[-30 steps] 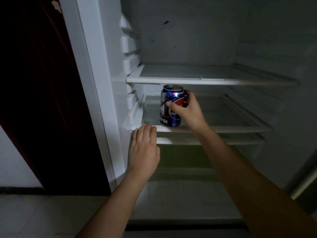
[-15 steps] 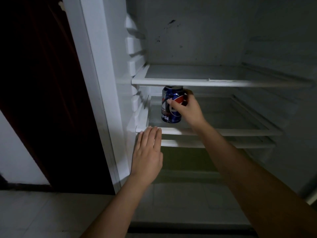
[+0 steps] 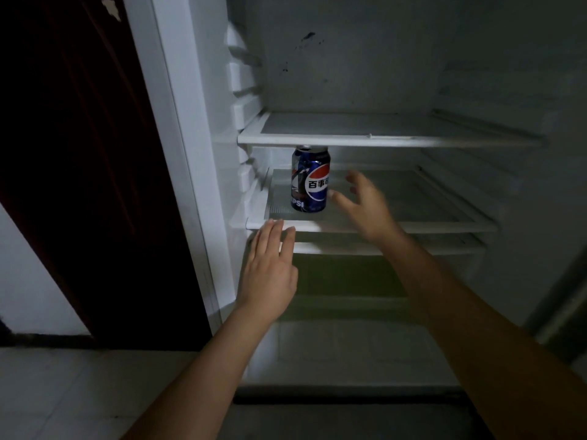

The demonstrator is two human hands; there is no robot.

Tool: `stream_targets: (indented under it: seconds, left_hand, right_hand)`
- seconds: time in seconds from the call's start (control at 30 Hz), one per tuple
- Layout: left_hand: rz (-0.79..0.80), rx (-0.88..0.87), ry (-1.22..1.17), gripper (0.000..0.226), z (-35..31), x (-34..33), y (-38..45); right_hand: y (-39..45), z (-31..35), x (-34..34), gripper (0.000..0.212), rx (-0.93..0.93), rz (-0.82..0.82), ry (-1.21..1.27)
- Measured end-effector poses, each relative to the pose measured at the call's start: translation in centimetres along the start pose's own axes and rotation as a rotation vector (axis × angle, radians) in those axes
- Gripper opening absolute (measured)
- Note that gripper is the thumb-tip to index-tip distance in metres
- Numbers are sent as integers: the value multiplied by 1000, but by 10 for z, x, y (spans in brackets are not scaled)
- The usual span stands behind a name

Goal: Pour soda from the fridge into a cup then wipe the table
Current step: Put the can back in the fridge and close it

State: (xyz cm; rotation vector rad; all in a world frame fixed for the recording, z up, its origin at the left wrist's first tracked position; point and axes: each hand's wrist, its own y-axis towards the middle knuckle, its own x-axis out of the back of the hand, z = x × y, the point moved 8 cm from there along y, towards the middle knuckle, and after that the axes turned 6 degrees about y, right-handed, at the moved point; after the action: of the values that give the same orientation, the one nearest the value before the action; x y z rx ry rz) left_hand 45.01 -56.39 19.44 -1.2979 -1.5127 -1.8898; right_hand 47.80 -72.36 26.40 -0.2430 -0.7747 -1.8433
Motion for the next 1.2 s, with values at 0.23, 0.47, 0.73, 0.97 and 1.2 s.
stream_targets:
  seconds: [0.23,0.47,0.73,0.97,1.2]
  left_hand:
    - [52,-48,-26,53,-19,12,-28]
    - [25,-65,-93,44,-35,22,-79]
    - [169,-190,-21,52,-43,19,-155]
    - [220,-321,17,52,-46,35,-213]
    - [306,-383,-48,50,-37,59,-292]
  right_hand:
    - [-85,15,32,50,245,-81,-384]
    - [-147,-13,16,43,265,14,-499]
    - [-238,-34,-1,41,211,189,-622]
    - [-325,-34,-9,45,150,259,-709]
    - [-430,-14,-19,49,-38,231,-753]
